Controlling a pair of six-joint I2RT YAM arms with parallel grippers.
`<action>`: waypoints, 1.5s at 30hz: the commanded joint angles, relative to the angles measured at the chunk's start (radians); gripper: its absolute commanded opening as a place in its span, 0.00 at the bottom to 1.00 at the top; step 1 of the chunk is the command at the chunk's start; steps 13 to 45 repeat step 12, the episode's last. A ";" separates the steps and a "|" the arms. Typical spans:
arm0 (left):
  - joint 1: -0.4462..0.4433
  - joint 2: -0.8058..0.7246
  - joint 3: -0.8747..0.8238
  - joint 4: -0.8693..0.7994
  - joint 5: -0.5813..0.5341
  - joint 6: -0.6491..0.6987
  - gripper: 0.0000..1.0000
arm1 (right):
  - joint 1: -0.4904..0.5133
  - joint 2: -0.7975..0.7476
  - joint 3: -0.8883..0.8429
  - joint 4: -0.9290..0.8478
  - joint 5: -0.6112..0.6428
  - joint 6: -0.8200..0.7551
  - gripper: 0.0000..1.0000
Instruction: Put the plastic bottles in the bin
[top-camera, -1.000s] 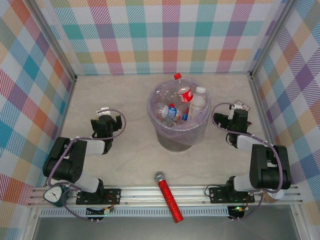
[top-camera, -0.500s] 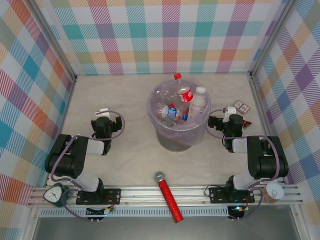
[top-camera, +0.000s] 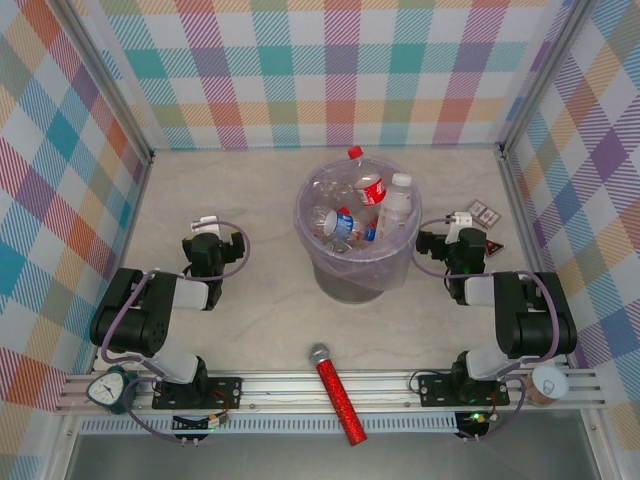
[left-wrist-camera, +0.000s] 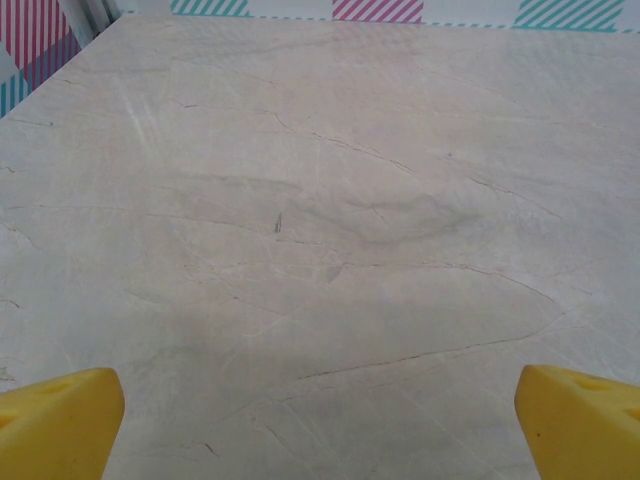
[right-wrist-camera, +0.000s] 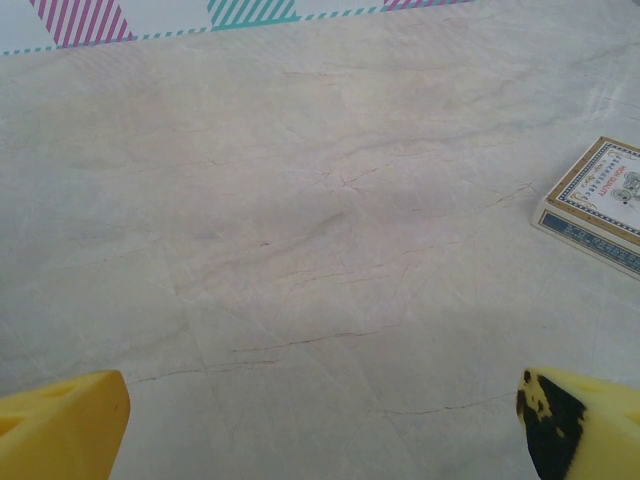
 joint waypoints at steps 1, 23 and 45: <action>0.013 0.002 -0.010 0.043 0.011 -0.010 1.00 | 0.004 0.003 0.005 0.037 -0.009 -0.011 0.99; 0.012 0.002 -0.008 0.043 0.011 -0.011 1.00 | 0.010 0.002 0.009 0.033 -0.003 -0.017 0.99; 0.012 0.002 -0.008 0.043 0.011 -0.011 1.00 | 0.010 0.002 0.009 0.033 -0.003 -0.017 0.99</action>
